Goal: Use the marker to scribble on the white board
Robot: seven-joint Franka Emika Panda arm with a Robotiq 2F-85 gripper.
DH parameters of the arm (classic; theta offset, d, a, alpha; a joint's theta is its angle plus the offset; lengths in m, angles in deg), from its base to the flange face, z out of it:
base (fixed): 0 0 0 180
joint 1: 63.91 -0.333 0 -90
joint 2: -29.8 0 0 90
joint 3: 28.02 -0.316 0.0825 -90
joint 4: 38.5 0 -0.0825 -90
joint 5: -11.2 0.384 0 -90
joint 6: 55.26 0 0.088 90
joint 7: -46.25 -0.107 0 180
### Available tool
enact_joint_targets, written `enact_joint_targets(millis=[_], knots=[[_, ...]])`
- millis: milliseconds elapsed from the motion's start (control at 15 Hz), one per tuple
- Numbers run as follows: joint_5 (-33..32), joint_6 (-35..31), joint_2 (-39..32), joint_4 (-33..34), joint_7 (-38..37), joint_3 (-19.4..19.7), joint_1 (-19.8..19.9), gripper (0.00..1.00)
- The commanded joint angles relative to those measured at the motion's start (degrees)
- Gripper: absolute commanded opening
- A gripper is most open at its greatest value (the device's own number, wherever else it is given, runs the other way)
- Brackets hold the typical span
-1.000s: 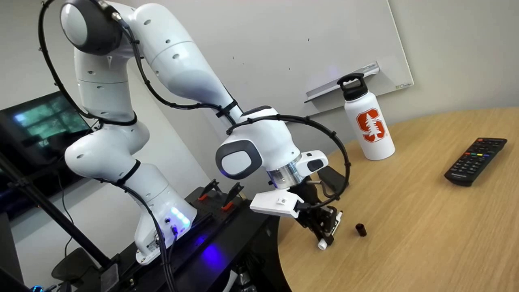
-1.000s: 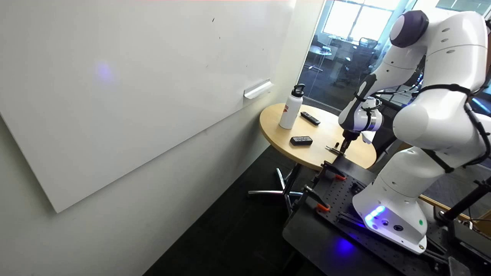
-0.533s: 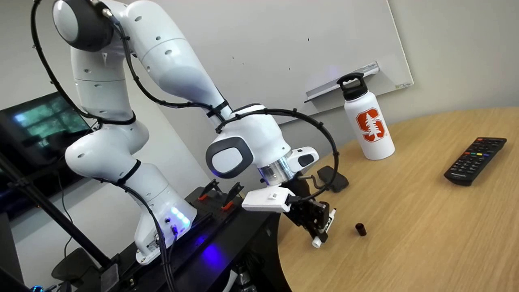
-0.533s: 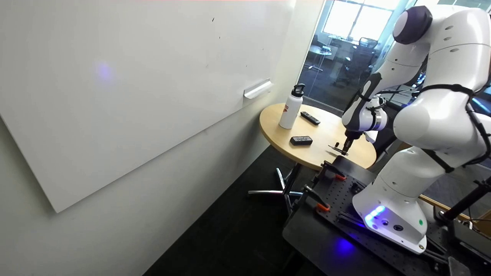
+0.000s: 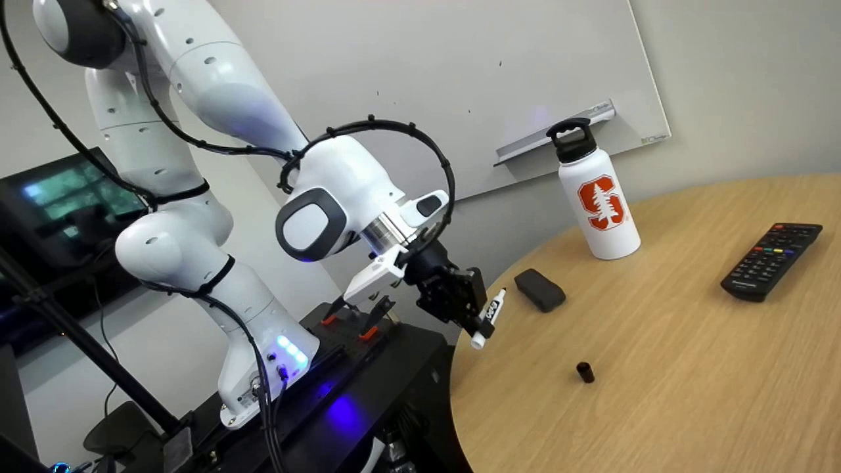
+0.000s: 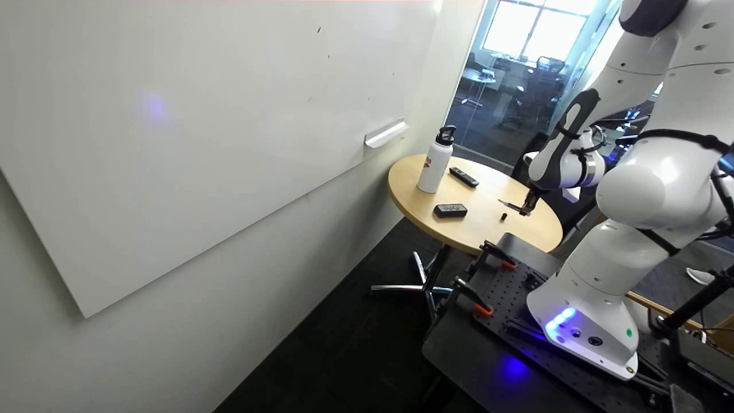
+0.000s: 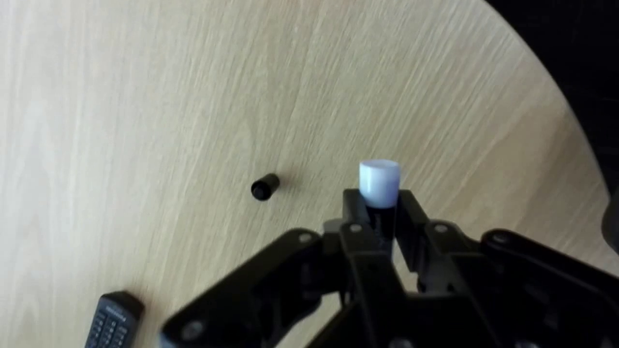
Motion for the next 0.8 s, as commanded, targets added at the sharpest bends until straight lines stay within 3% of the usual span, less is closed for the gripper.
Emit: enact_joint_targets(millis=[0,133,267,333,667,733], knots=[[2.3,-0.75,10.09,-5.57,-0.3,8.25,-10.79,0.05],[3.54,-0.48,12.15,-4.95,-0.59,11.82,-15.54,0.05],[3.73,-1.64,11.75,-3.24,-0.98,13.69,-17.66,0.05],[2.89,-0.05,10.47,-2.97,-0.13,11.27,-15.09,0.2],[3.17,-0.06,11.2,-2.71,-0.13,12.82,-16.55,0.2],[3.17,-0.06,11.2,-2.71,-0.13,12.82,-16.55,0.05]])
